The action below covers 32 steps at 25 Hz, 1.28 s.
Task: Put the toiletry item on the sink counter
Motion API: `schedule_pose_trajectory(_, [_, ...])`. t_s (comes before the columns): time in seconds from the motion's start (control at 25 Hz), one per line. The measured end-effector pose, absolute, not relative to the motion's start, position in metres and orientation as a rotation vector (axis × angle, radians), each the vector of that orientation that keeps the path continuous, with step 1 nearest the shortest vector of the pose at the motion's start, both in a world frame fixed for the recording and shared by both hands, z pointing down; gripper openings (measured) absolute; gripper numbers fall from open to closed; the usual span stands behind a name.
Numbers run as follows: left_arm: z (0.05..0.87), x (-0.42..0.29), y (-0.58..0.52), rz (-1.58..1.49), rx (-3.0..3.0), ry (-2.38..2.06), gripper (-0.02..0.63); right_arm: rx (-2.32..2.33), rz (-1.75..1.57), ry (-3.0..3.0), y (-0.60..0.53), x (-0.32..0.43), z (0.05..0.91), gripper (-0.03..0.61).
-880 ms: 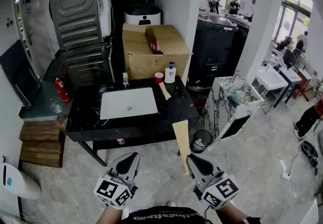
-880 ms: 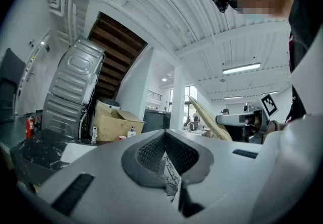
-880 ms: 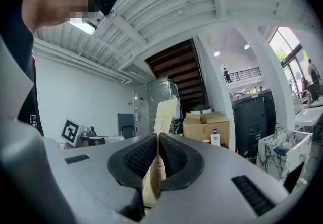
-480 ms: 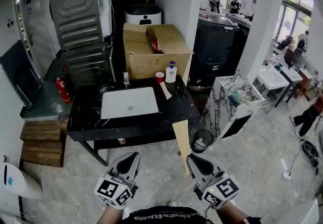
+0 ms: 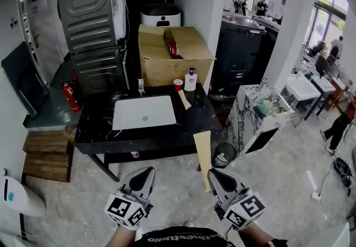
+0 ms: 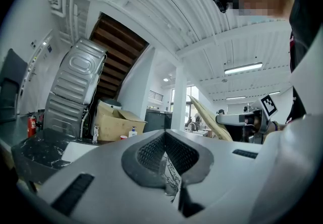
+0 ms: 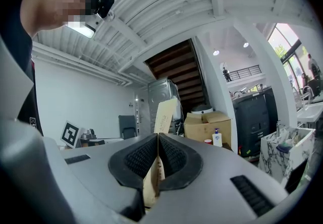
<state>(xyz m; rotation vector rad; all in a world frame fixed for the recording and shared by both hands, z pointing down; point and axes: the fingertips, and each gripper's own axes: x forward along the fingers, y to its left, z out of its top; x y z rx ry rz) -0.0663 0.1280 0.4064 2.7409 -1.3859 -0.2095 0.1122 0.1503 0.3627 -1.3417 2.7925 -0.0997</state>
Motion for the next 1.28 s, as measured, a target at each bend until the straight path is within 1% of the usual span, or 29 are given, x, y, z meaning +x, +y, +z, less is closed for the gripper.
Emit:
schedule_pose_trajectory(0.8, [0.397,-0.045,0.111,-0.210,2.694,-1.495,0.014,-1.279,-0.136,2.806,0.127,0.140,0.365,0.043])
schedule_pose_trajectory(1.28, [0.396,-0.005,0.107,-0.192,2.684,-1.577,0.014,-1.183,-0.155,2.824,0.114,0.182,0.368,0.043])
